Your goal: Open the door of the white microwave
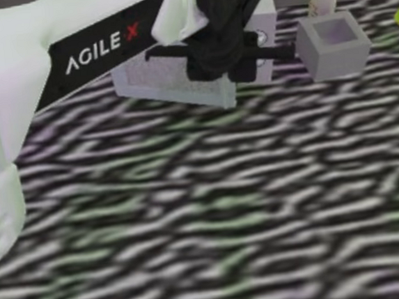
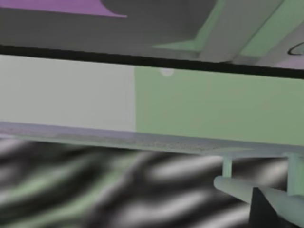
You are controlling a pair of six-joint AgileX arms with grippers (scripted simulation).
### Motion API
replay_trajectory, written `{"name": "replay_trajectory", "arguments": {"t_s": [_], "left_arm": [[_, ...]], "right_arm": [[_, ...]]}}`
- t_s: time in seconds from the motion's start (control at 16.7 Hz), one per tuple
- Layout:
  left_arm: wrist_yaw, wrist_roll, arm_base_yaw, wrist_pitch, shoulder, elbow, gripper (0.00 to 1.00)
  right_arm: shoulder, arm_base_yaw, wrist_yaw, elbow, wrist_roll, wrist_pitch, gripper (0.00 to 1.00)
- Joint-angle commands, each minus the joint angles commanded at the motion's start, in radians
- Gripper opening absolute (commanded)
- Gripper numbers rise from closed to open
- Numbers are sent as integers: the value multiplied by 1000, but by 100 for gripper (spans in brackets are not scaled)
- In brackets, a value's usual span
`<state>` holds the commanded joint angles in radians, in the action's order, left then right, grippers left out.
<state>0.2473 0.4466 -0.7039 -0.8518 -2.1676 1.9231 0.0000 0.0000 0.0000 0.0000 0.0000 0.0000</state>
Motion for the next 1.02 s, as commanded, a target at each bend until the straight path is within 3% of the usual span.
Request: {"name": "replay_trajectory", "arguments": {"t_s": [1.02], "left_arm": [[-22,-45,5,37,44,-71,0]], "right_arm": [[0,0,0,0,0,0,100]]}}
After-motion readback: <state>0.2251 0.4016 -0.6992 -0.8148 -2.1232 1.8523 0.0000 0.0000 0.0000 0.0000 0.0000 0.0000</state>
